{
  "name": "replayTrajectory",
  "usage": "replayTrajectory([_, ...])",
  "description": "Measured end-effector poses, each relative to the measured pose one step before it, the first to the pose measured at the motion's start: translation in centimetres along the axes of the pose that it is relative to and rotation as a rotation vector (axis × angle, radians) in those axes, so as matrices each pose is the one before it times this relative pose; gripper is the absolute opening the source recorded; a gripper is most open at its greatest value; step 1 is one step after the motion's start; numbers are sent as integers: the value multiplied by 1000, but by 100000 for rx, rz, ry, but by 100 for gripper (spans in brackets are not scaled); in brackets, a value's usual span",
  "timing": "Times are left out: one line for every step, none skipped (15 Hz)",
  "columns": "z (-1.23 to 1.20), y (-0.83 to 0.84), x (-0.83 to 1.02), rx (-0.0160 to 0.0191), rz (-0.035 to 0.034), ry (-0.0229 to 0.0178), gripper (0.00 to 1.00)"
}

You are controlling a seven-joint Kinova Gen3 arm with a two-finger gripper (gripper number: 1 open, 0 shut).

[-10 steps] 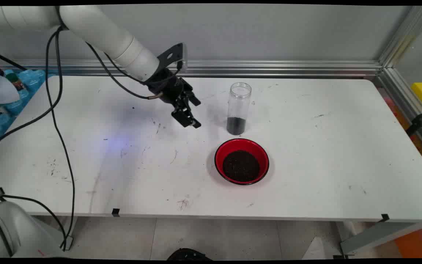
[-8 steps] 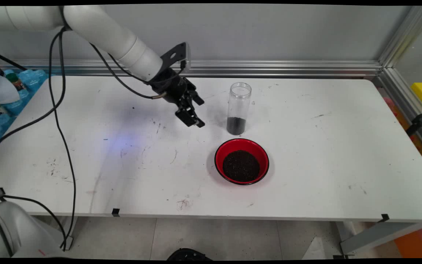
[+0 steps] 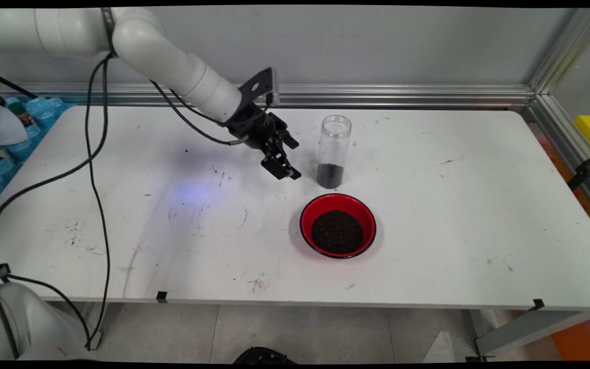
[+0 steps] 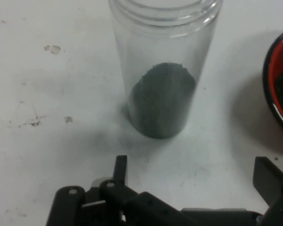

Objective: Pick up the black seasoning powder from the table

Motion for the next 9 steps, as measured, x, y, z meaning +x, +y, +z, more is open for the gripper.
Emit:
replayTrajectory([320, -56, -112, 90, -24, 322, 100])
replayTrajectory([477, -55, -176, -90, -68, 382, 100])
replayTrajectory([498, -44, -206, -185, -81, 371, 100])
replayTrajectory([452, -44, -184, -181, -36, 427, 100])
replayTrajectory([372, -40, -129, -197, -33, 387, 100])
replayTrajectory([388, -42, -141, -198, -44, 454, 100])
replayTrajectory([341, -46, -110, -189, -100, 537, 100])
replayTrajectory([271, -49, -71, -132, -128, 513, 100])
replayTrajectory([167, -34, -36, -70, -89, 363, 100])
